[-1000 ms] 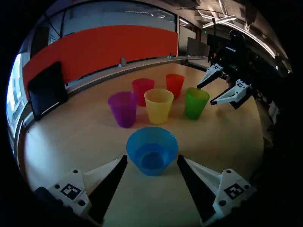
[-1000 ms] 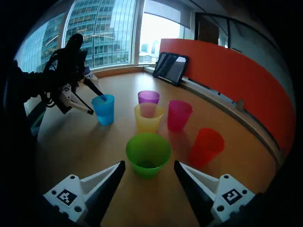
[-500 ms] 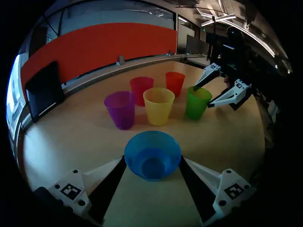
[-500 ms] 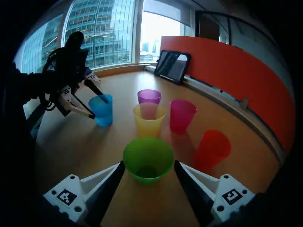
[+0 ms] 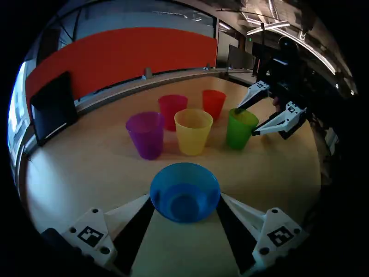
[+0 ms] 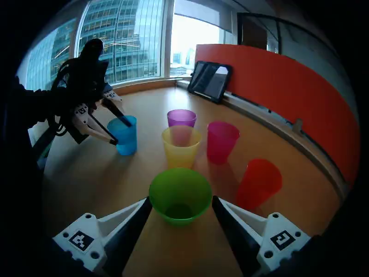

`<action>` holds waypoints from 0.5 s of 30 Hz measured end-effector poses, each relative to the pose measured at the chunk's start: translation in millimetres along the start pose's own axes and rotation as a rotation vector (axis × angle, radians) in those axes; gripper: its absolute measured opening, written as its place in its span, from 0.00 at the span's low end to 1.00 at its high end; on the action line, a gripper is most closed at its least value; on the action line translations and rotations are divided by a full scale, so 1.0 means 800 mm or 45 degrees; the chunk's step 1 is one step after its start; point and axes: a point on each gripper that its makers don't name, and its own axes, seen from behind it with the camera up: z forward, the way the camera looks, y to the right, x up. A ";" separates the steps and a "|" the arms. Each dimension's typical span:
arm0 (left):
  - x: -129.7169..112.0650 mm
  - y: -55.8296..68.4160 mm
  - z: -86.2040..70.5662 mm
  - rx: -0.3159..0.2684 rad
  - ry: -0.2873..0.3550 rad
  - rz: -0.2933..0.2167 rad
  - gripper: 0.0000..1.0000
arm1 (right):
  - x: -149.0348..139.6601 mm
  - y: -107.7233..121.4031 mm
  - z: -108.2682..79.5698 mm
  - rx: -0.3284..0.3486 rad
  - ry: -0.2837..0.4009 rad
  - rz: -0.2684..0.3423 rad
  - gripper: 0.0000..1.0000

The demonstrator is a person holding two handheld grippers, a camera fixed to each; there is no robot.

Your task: Pour water

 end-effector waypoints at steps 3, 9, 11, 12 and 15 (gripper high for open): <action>0.001 0.002 -0.002 -0.012 0.001 -0.018 0.87 | 0.000 0.000 0.001 0.000 0.002 0.000 1.00; -0.001 0.005 -0.004 -0.018 -0.003 -0.016 0.87 | 0.002 -0.002 0.005 -0.004 0.003 -0.001 1.00; -0.001 0.008 -0.005 -0.021 -0.003 -0.010 0.87 | 0.003 -0.003 0.006 -0.004 0.004 -0.001 1.00; -0.001 0.009 -0.005 -0.021 -0.002 -0.007 0.87 | 0.003 -0.003 0.007 -0.004 0.005 0.000 1.00; 0.001 0.010 -0.006 -0.017 0.005 0.002 0.87 | 0.004 -0.003 0.007 -0.007 0.011 0.005 0.99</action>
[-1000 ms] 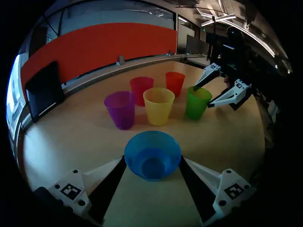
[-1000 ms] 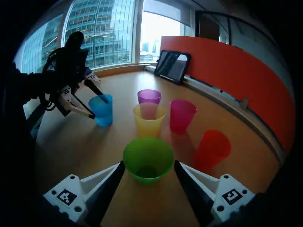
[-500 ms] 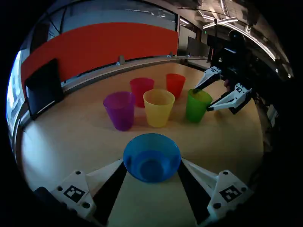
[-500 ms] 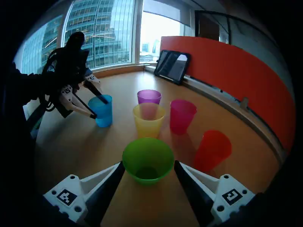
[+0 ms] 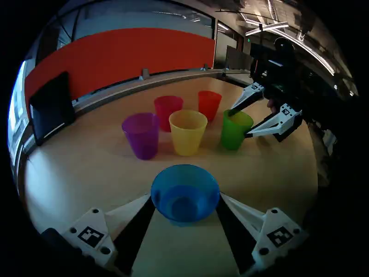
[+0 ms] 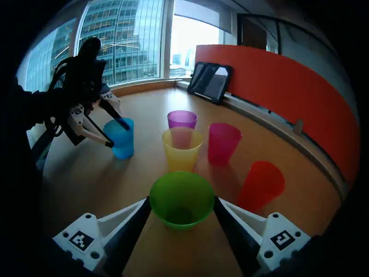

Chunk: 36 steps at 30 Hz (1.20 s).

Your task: Pour water

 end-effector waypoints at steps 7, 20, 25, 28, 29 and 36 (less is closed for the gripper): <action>0.010 -0.004 -0.007 0.020 0.041 -0.007 0.87 | 0.006 -0.001 -0.001 -0.008 0.022 0.022 0.93; 0.060 -0.012 -0.034 0.073 0.206 -0.017 0.87 | 0.051 0.005 -0.030 -0.056 0.144 0.033 0.93; 0.084 -0.011 -0.048 0.089 0.274 -0.017 0.87 | 0.075 0.006 -0.045 -0.070 0.204 0.026 0.93; 0.100 -0.013 -0.056 0.103 0.316 -0.009 0.87 | 0.091 0.007 -0.054 -0.082 0.244 0.021 0.93; 0.106 -0.014 -0.059 0.109 0.331 -0.006 0.87 | 0.097 0.007 -0.058 -0.088 0.259 0.019 0.93; 0.138 -0.013 -0.076 0.123 0.419 0.001 0.87 | 0.133 0.010 -0.078 -0.120 0.361 0.018 0.93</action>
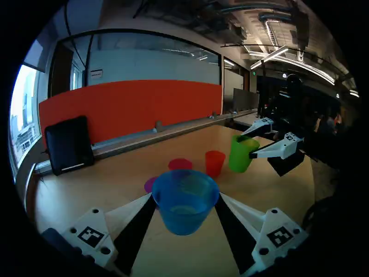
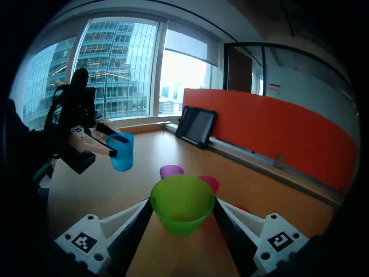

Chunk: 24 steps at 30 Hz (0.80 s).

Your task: Pour water

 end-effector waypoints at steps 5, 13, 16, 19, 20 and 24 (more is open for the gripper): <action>0.024 0.000 -0.003 0.007 0.053 0.012 0.86 | 0.024 0.005 -0.005 -0.023 0.063 -0.002 0.94; 0.062 -0.001 -0.010 0.013 0.135 0.026 0.86 | 0.055 0.006 -0.009 -0.035 0.142 -0.002 0.94; 0.075 -0.002 -0.013 0.015 0.167 0.035 0.86 | 0.066 0.005 -0.009 -0.034 0.167 -0.004 0.94; 0.088 -0.001 -0.016 0.017 0.196 0.045 0.86 | 0.076 0.004 -0.009 -0.035 0.189 -0.008 0.94; 0.092 -0.001 -0.016 0.018 0.206 0.049 0.86 | 0.080 0.004 -0.009 -0.035 0.197 -0.009 0.94; 0.105 0.000 -0.018 0.022 0.232 0.070 0.86 | 0.093 0.001 -0.010 -0.030 0.222 -0.011 0.94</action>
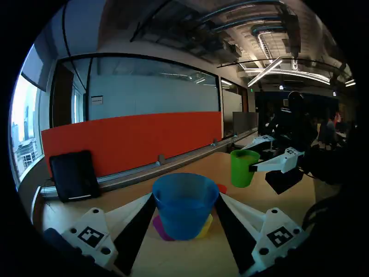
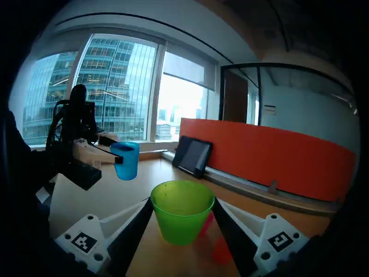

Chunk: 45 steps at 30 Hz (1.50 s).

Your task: Pour water

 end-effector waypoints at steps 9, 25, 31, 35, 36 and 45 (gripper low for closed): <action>0.026 0.000 0.003 0.016 0.061 0.047 0.86 | 0.011 -0.007 0.003 0.018 0.016 -0.011 0.94; 0.066 -0.003 0.002 0.046 0.136 0.135 0.86 | 0.009 -0.030 0.012 0.085 0.026 0.017 0.93; 0.085 0.001 0.001 0.055 0.165 0.218 0.86 | 0.008 -0.042 0.018 0.118 0.029 0.022 0.93; 0.095 0.004 0.003 0.068 0.171 0.291 0.86 | 0.007 -0.052 0.021 0.140 0.030 0.016 0.93; 0.097 0.005 0.003 0.071 0.172 0.310 0.86 | 0.006 -0.054 0.022 0.145 0.030 0.015 0.93; 0.121 0.017 0.010 0.101 0.180 0.496 0.86 | 0.002 -0.072 0.031 0.186 0.031 0.013 0.93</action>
